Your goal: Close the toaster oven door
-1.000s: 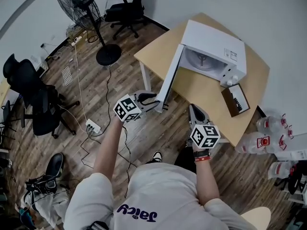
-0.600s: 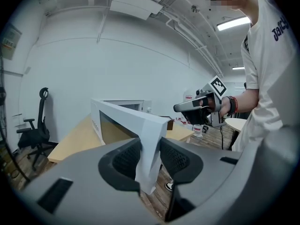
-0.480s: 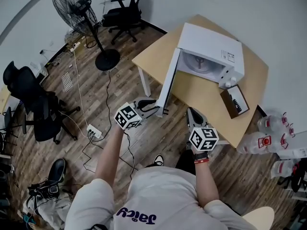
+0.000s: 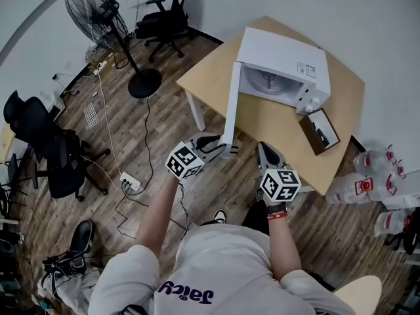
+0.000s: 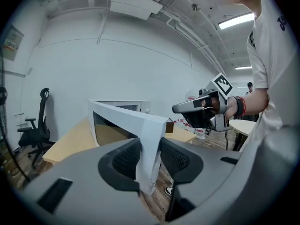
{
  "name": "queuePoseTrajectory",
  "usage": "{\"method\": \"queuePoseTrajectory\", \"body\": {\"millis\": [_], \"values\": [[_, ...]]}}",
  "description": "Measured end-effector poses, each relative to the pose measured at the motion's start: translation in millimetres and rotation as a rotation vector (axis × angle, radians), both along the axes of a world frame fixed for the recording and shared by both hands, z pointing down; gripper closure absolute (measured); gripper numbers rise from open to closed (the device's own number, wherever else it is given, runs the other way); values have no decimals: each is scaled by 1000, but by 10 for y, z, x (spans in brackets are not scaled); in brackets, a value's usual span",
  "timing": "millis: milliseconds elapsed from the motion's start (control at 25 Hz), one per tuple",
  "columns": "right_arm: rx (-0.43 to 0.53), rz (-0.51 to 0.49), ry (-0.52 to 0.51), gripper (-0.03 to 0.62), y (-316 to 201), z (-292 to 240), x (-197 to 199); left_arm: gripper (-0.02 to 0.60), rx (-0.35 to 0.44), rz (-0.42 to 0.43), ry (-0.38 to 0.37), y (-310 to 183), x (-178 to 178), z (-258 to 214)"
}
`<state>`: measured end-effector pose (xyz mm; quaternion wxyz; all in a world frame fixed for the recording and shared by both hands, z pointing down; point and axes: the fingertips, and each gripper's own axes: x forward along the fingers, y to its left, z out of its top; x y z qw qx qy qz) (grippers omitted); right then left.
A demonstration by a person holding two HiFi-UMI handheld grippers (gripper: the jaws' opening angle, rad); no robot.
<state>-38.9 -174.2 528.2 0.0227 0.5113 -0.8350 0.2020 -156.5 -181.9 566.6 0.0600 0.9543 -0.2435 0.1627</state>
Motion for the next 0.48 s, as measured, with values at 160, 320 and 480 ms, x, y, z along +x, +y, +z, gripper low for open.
{"method": "queuePoseTrajectory", "body": {"millis": [160,320,480], "values": [[5,14,-1,579,25,-6,55,430,3,-11,1,21,99,5],[7,28,3,579,36,-5,126,428,1,-20,2,30,186,14],[8,41,4,579,30,3,183,429,-2,-35,6,16,247,17]]}}
